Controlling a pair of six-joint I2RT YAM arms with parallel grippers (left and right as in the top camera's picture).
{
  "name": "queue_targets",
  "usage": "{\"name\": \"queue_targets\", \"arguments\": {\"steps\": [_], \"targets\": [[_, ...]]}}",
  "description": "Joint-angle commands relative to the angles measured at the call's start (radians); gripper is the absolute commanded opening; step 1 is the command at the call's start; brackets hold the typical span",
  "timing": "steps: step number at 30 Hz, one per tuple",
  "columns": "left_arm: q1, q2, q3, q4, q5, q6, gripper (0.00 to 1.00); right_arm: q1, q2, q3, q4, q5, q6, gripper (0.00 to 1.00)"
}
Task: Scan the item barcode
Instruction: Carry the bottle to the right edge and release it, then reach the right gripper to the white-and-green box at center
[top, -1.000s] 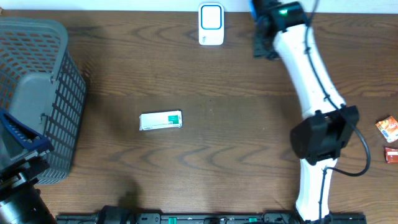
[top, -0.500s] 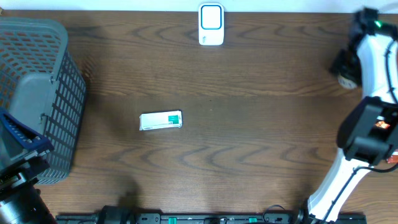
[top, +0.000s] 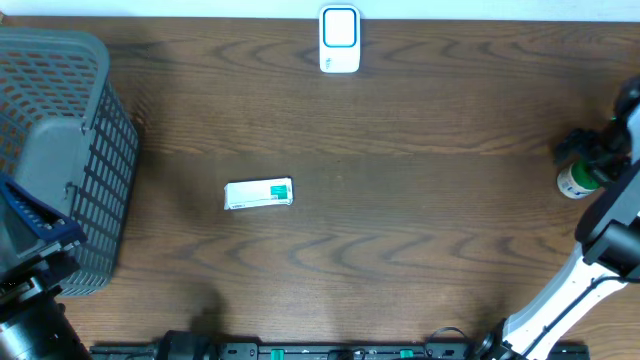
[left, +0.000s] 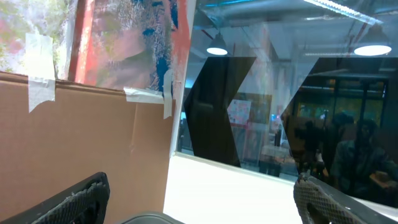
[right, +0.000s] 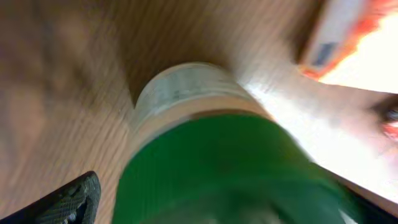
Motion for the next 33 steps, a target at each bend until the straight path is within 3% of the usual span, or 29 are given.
{"name": "queue_targets", "arguments": {"steps": [1, 6, 9, 18, 21, 27, 33], "targets": [[0.005, -0.003, 0.012, 0.004, -0.009, 0.009, 0.95, -0.013, -0.035, 0.148, -0.061, -0.037, 0.047, 0.99], [0.005, -0.003, 0.012, 0.004, -0.009, 0.009, 0.95, 0.029, -0.119, 0.292, -0.179, -0.085, 0.143, 0.99], [0.005, -0.003, 0.012, 0.004, -0.009, 0.009, 0.95, 0.108, -0.188, 0.297, -0.182, -0.224, 0.142, 0.99], [0.005, -0.003, 0.012, 0.004, -0.009, 0.009, 0.95, 0.616, -0.197, 0.29, -0.166, -0.336, 0.052, 0.99], [0.005, -0.003, 0.012, 0.004, -0.009, 0.009, 0.95, 0.802, -0.175, 0.29, -0.116, -0.331, -0.075, 0.99], [0.005, -0.003, 0.012, 0.004, -0.009, 0.009, 0.95, 1.087, -0.131, 0.29, -0.062, -0.282, -0.604, 0.99], [0.005, -0.003, 0.012, 0.004, -0.009, 0.009, 0.95, 1.255, -0.028, 0.29, -0.058, 0.077, -0.662, 0.99]]}}
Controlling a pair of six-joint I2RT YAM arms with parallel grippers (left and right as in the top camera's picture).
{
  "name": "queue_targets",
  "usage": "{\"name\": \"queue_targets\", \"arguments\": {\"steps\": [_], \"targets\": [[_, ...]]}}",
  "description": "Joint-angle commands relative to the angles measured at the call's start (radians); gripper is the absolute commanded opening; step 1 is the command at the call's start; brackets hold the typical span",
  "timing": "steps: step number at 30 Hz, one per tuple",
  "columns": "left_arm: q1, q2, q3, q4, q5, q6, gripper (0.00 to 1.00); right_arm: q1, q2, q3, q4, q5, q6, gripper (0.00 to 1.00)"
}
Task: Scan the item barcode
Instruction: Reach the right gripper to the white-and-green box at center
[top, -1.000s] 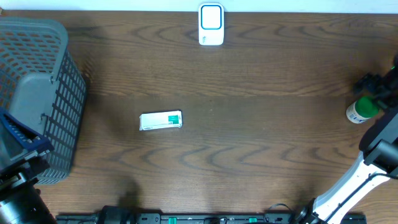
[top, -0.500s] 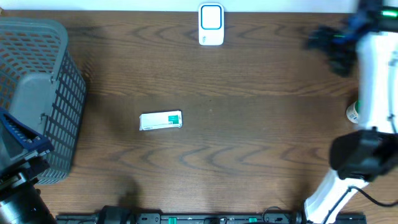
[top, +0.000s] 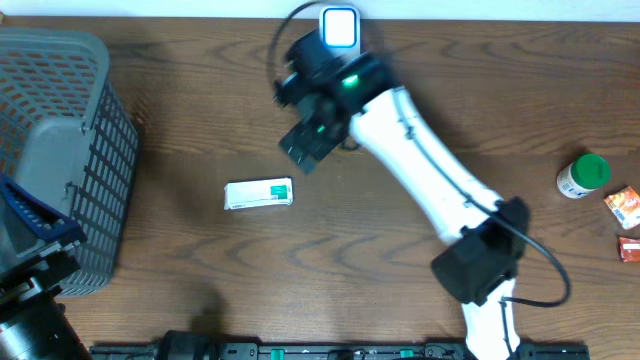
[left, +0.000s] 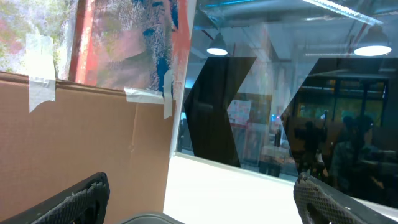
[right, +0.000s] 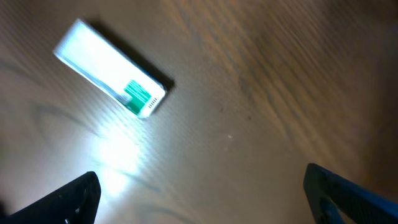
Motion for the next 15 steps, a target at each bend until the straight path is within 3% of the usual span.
{"name": "queue_targets", "arguments": {"steps": [1, 5, 8, 10, 14, 15], "targets": [[0.005, -0.003, 0.012, 0.004, -0.008, 0.009, 0.95, 0.038, 0.075, -0.002, -0.002, 0.196, -0.143, 0.99], [0.005, -0.003, 0.012, 0.004, -0.008, 0.009, 0.95, 0.048, 0.162, -0.002, -0.018, 0.027, -0.275, 0.98], [0.005, -0.003, 0.012, 0.004, -0.008, 0.009, 0.95, 0.049, 0.225, -0.002, -0.024, -0.027, -0.328, 0.86], [0.005, -0.003, 0.012, 0.004, -0.008, 0.009, 0.95, 0.051, 0.259, -0.002, -0.025, -0.058, -0.352, 0.83], [0.005, -0.003, 0.012, 0.004, -0.008, 0.009, 0.95, 0.052, 0.285, -0.002, -0.027, -0.095, -0.361, 0.89], [0.005, -0.003, 0.012, 0.004, -0.008, 0.009, 0.95, 0.053, 0.286, -0.002, -0.027, -0.117, -0.364, 0.99]]}}
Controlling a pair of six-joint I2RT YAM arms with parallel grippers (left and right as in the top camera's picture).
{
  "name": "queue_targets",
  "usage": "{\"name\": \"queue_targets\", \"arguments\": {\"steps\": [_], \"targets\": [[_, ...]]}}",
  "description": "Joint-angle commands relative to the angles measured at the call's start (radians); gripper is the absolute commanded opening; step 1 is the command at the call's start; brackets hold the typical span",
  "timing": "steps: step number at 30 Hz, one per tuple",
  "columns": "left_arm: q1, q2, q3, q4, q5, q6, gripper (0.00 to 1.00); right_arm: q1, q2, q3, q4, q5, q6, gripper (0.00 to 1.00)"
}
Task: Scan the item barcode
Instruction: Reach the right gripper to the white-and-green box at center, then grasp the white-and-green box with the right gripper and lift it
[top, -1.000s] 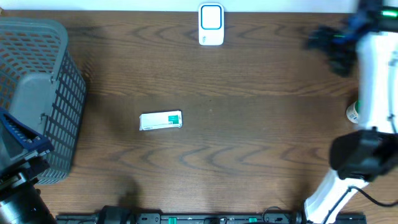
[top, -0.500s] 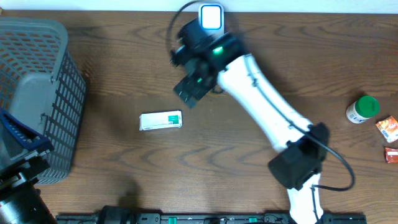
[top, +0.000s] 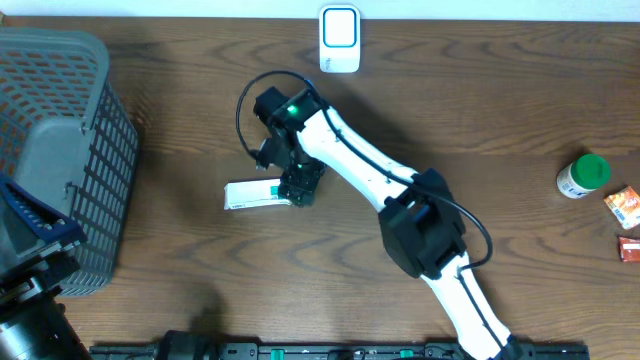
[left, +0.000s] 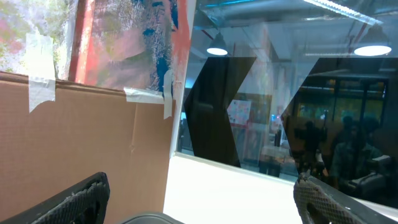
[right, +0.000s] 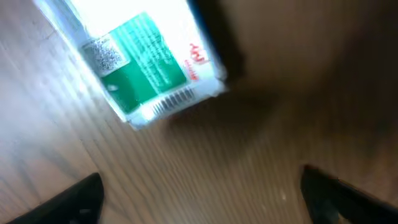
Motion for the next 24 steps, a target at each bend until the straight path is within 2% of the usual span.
{"name": "queue_targets", "arguments": {"steps": [1, 7, 24], "targets": [[0.005, -0.003, 0.012, 0.003, -0.008, 0.009, 0.95, 0.0, 0.002, 0.001, 0.005, -0.124, -0.052, 0.99], [0.005, -0.003, 0.012, 0.004, -0.008, 0.009, 0.95, -0.003, 0.003, 0.001, 0.042, -0.183, -0.103, 0.99], [0.005, -0.003, 0.012, 0.003, -0.008, 0.009, 0.95, 0.04, 0.044, 0.001, 0.192, -0.2, -0.11, 0.99]]}}
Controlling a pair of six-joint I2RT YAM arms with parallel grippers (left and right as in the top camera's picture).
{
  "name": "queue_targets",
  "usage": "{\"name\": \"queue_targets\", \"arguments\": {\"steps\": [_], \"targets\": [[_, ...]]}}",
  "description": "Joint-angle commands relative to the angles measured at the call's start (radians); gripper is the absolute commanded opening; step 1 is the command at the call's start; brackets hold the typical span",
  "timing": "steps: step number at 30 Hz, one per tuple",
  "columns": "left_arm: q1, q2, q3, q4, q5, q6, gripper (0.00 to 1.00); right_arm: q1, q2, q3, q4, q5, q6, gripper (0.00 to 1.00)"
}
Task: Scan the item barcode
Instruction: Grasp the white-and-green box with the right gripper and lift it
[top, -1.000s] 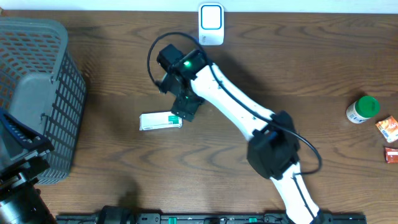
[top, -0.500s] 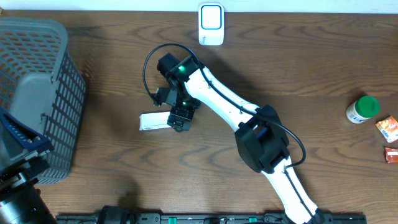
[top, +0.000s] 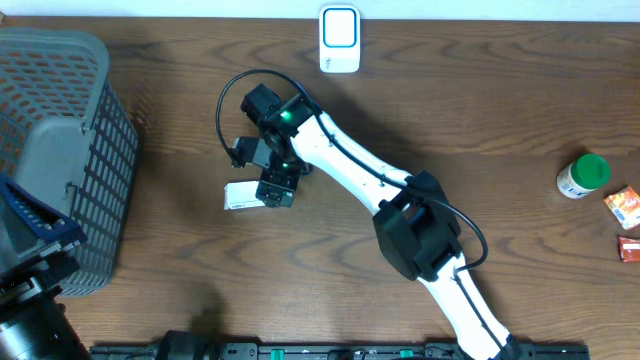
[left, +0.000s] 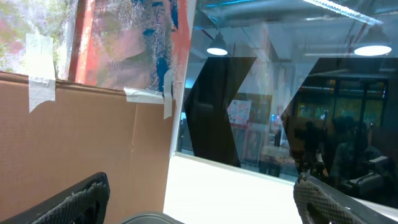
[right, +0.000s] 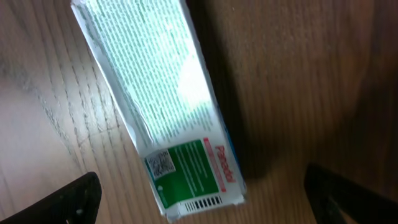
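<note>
The item is a long white box (right: 163, 112) with a green end panel and a small square code, lying flat on the wooden table (top: 450, 120). My right gripper (right: 202, 200) hangs open just above it, with the fingertips wide apart at either side of the green end. In the overhead view the right gripper (top: 274, 187) covers the box's right part, and only the white left end (top: 240, 196) shows. The white scanner (top: 340, 40) with a blue-framed window stands at the far edge. My left gripper (left: 200, 204) is open, pointing up at the room and holding nothing.
A grey mesh basket (top: 62, 150) fills the left side, and the left arm (top: 30, 300) sits below it. A green-capped bottle (top: 582, 176) and orange packets (top: 625, 208) lie at the far right.
My right gripper has shifted a little to the left along the box, from its green right end toward the middle. The box lies where it did. The left arm has not moved.
My right gripper was first at the green-capped bottle on the far right. It was then over the table between the scanner and the box, then low over the box's green end, and now over its middle. The left gripper stayed open and pointing upward throughout.
</note>
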Motion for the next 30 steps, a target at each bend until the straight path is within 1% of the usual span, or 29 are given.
{"name": "queue_targets", "arguments": {"steps": [1, 5, 7, 9, 11, 14, 17, 18, 20, 21, 25, 30], "targets": [[0.005, -0.003, 0.012, 0.004, -0.008, 0.009, 0.95, 0.013, 0.04, 0.002, -0.001, -0.031, -0.016, 0.99], [0.005, -0.003, 0.012, 0.004, -0.008, 0.009, 0.95, 0.019, 0.071, 0.002, -0.006, -0.031, -0.016, 0.99], [0.005, -0.003, 0.012, 0.003, -0.008, 0.009, 0.95, 0.023, 0.087, 0.002, -0.006, -0.031, -0.016, 0.98], [0.005, -0.003, 0.012, 0.004, -0.008, 0.009, 0.95, 0.027, 0.1, 0.002, -0.007, -0.034, -0.015, 0.93], [0.005, -0.003, 0.012, 0.003, -0.008, 0.009, 0.95, 0.031, 0.111, 0.002, -0.014, -0.034, -0.015, 0.85], [0.005, -0.003, 0.012, 0.004, -0.008, 0.009, 0.95, 0.035, 0.116, 0.001, -0.028, -0.035, -0.008, 0.8], [0.005, -0.003, 0.012, 0.004, -0.008, 0.009, 0.95, 0.04, 0.117, 0.001, -0.032, -0.035, -0.008, 0.81], [0.005, -0.003, 0.012, 0.003, -0.008, 0.009, 0.95, 0.042, 0.118, 0.001, -0.032, -0.036, -0.008, 0.82], [0.005, -0.003, 0.012, 0.004, -0.008, 0.009, 0.95, 0.048, 0.122, 0.001, -0.028, -0.038, -0.008, 0.89], [0.005, -0.003, 0.012, 0.004, -0.008, 0.009, 0.95, 0.051, 0.126, 0.001, -0.026, -0.038, -0.009, 0.9], [0.005, -0.003, 0.012, 0.003, -0.008, 0.009, 0.95, 0.058, 0.161, 0.001, 0.016, -0.019, -0.008, 0.87], [0.005, -0.003, 0.012, 0.004, -0.008, 0.009, 0.95, 0.058, 0.212, 0.001, 0.015, -0.019, 0.011, 0.82]]}}
